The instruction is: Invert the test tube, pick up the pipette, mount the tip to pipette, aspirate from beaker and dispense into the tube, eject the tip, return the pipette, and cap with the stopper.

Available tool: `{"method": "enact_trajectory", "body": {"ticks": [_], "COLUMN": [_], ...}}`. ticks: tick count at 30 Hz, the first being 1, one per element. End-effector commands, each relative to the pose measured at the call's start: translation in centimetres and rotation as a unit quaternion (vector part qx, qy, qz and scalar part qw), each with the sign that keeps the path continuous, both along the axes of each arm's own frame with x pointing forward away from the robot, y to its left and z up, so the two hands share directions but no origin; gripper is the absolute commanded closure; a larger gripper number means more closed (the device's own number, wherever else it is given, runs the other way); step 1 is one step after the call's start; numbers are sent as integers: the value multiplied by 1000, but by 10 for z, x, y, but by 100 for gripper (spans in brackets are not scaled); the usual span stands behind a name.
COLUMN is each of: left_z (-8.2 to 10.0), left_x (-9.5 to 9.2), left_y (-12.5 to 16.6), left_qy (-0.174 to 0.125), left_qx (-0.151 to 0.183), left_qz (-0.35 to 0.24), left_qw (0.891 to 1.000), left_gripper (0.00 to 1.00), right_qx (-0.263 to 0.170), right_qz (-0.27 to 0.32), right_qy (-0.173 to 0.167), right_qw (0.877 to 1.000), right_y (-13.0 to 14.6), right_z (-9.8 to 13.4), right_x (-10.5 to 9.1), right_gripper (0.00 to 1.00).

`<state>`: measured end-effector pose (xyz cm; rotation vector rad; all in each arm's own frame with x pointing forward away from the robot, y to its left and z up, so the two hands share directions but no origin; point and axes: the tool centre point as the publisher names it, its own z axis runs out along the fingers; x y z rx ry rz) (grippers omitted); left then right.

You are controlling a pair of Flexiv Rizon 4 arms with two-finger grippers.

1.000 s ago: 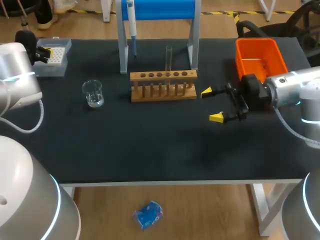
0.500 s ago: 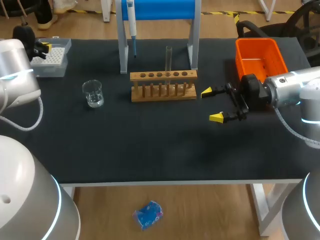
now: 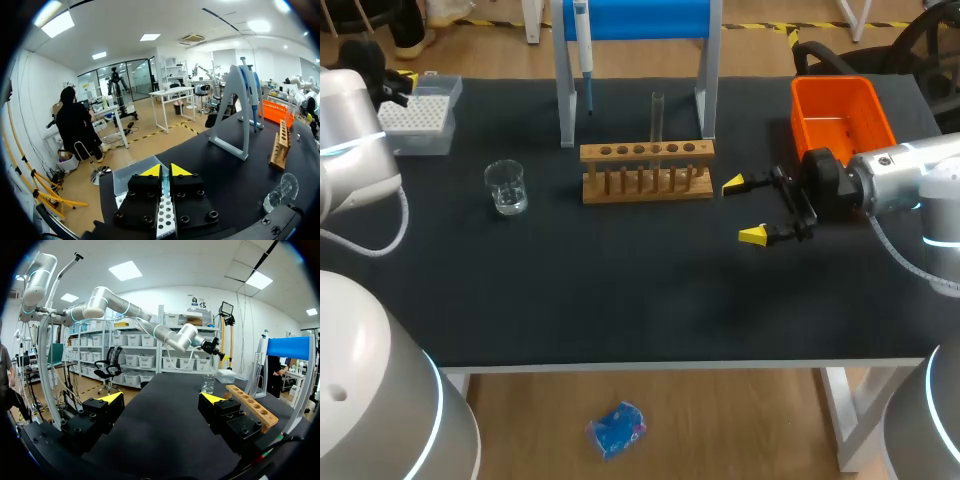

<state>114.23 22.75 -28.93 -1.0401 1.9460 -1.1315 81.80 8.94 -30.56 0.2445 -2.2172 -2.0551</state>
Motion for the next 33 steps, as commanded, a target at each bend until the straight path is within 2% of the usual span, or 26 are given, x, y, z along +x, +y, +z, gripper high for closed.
{"method": "enact_trajectory", "body": {"ticks": [1,4,9,14,17,19,22,25,33], "left_z": [8,14,30,55,67,72,77,80,82], "left_x": [-7,-12,-36,-71,-98,-114,-136,-159,-216], "left_y": [-1,-2,-19,-47,-69,-82,-102,-127,-193], "left_qy": [-4,-4,5,7,26,28,31,31,42], "left_qx": [-1,-5,-19,-13,-8,-6,-8,8,5], "left_qz": [3,-5,-80,-152,-204,-224,-249,-271,-322], "left_qw": [1000,1000,997,988,979,974,968,962,946], "left_gripper": [100,100,100,100,100,100,100,100,100], "right_qx": [0,0,0,0,0,0,0,0,0], "right_qz": [0,0,0,0,0,0,0,0,0], "right_qy": [0,0,0,0,0,0,0,0,0], "right_qw": [1000,1000,1000,1000,1000,1000,1000,1000,1000], "right_y": [0,0,0,0,0,0,0,0,0], "right_z": [-1,-1,-1,-1,-1,-1,-1,-1,-1], "right_x": [0,0,0,0,0,0,0,0,0], "right_gripper": [0,0,0,0,0,0,0,0,0]}}
